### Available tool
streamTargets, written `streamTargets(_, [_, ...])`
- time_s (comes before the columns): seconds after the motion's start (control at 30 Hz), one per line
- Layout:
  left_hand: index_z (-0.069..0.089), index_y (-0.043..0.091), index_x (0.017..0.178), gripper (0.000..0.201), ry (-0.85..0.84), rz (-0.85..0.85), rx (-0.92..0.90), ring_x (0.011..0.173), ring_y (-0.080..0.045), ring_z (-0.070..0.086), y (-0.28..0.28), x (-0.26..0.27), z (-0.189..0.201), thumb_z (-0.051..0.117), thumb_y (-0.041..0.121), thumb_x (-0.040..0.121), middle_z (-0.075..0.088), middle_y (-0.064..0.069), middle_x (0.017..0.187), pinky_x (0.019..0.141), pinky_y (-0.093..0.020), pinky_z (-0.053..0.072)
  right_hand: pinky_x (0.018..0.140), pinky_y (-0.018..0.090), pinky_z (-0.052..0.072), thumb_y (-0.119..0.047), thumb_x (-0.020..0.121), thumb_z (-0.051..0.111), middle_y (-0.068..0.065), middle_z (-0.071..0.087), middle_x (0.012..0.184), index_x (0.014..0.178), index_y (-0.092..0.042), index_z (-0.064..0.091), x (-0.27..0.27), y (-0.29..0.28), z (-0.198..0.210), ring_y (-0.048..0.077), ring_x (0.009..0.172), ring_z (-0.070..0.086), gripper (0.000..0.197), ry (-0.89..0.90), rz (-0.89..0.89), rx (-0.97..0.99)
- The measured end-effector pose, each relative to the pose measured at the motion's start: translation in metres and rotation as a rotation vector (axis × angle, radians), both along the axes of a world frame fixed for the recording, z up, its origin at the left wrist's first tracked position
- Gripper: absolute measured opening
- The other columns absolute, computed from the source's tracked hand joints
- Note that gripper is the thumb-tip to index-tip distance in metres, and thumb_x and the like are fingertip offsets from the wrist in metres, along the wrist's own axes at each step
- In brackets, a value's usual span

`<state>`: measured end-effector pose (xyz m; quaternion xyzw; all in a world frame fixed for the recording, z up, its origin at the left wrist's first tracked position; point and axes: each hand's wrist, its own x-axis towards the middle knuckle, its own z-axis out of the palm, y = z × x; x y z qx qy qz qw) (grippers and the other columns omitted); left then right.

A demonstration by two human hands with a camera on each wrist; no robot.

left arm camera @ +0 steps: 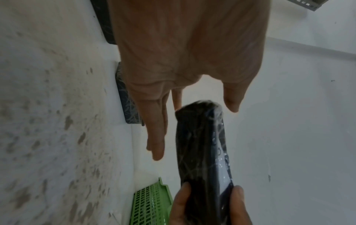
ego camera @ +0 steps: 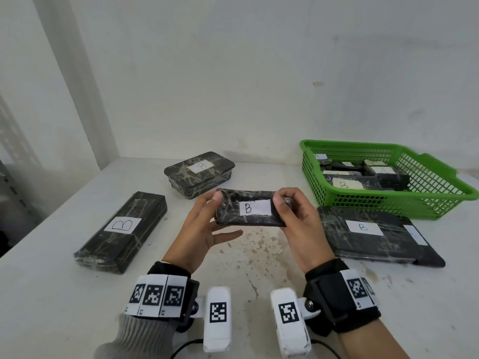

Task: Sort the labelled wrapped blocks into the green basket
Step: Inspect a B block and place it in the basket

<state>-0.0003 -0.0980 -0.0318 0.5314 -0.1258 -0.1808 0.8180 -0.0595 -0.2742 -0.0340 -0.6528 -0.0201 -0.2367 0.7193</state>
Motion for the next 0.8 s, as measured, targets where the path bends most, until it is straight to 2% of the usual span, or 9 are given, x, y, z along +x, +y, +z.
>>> streamTargets(0.07, [0.057,0.015,0.128,0.053,0.006,-0.016,0.014,0.103,-0.033,0.07,0.0018,0.001,0.0013,0.054,0.05,0.088,0.068,-0.015,0.121,0.079,-0.045,0.06,0.093,0.033,0.046,-0.035,0.083,0.067,-0.003,0.057,0.093,0.11,-0.029,0.061,-0.0007,-0.0009,-0.0007,0.012,0.092,0.054,0.029,0.006,0.06,-0.006])
streamTargets(0.17, [0.059,0.01,0.12,0.047,-0.016,0.011,-0.037,0.101,-0.03,0.07,0.0013,0.0011,0.0021,0.056,0.04,0.083,0.069,-0.013,0.118,0.075,-0.042,0.061,0.097,0.028,0.049,-0.029,0.082,0.067,0.0,0.063,0.107,0.125,-0.028,0.054,-0.0019,-0.0002,-0.0003,0.014,0.108,0.059,0.046,0.039,0.12,0.001])
streamTargets(0.27, [0.055,0.004,0.119,0.036,-0.005,0.071,-0.114,0.106,-0.03,0.066,0.0013,0.0035,-0.0028,0.063,0.024,0.089,0.065,-0.016,0.117,0.076,-0.041,0.061,0.098,0.031,0.05,-0.038,0.086,0.069,0.002,0.063,0.119,0.124,-0.021,0.058,-0.001,0.0014,0.0021,0.015,0.113,0.061,0.043,0.096,0.11,0.075])
streamTargets(0.33, [0.052,0.005,0.124,0.039,0.005,0.064,-0.165,0.112,-0.033,0.062,0.0009,0.0044,-0.0057,0.062,0.018,0.088,0.061,-0.017,0.117,0.079,-0.045,0.059,0.101,0.036,0.049,-0.052,0.083,0.067,0.004,0.062,0.125,0.131,-0.021,0.055,0.0007,0.0009,0.0014,0.015,0.116,0.061,0.058,0.137,0.098,0.172])
streamTargets(0.4, [0.05,0.007,0.126,0.045,-0.007,0.028,-0.199,0.113,-0.033,0.061,0.0007,0.0044,-0.0052,0.058,0.018,0.084,0.061,-0.017,0.118,0.083,-0.046,0.058,0.098,0.04,0.053,-0.054,0.078,0.062,0.006,0.061,0.131,0.134,-0.018,0.052,0.0028,0.0009,0.0007,0.019,0.12,0.061,0.067,0.177,0.099,0.234])
streamTargets(0.53, [0.055,0.009,0.122,0.051,-0.063,-0.028,-0.153,0.115,-0.03,0.063,0.0028,0.0046,-0.0032,0.065,0.028,0.076,0.063,-0.016,0.122,0.088,-0.046,0.057,0.077,0.034,0.06,-0.026,0.086,0.06,0.015,0.071,0.112,0.124,-0.005,0.059,0.0035,0.0018,0.0008,0.027,0.102,0.07,0.043,0.149,0.119,0.321])
streamTargets(0.63, [0.058,0.01,0.116,0.045,-0.074,-0.006,-0.114,0.115,-0.029,0.064,0.0013,0.0027,-0.0043,0.067,0.034,0.08,0.065,-0.016,0.124,0.088,-0.043,0.058,0.075,0.032,0.06,-0.014,0.091,0.058,0.011,0.074,0.101,0.118,-0.006,0.062,0.0023,0.0012,0.0032,0.027,0.102,0.07,0.029,0.108,0.132,0.319])
streamTargets(0.7, [0.06,0.009,0.11,0.028,-0.068,0.038,-0.111,0.111,-0.029,0.065,-0.0007,0.0024,-0.0048,0.066,0.024,0.088,0.067,-0.015,0.117,0.082,-0.04,0.06,0.072,0.035,0.061,-0.023,0.084,0.065,0.012,0.073,0.107,0.12,-0.008,0.061,0.0026,0.0013,0.0032,0.032,0.108,0.067,0.039,0.125,0.12,0.312])
streamTargets(0.8, [0.059,0.008,0.106,0.016,-0.065,0.05,-0.104,0.108,-0.029,0.066,-0.0011,0.004,-0.0067,0.055,0.017,0.094,0.066,-0.016,0.115,0.079,-0.04,0.061,0.07,0.04,0.061,-0.049,0.073,0.072,0.012,0.059,0.135,0.125,-0.023,0.062,0.0023,0.0028,0.0029,0.033,0.124,0.056,0.059,0.181,0.117,0.275])
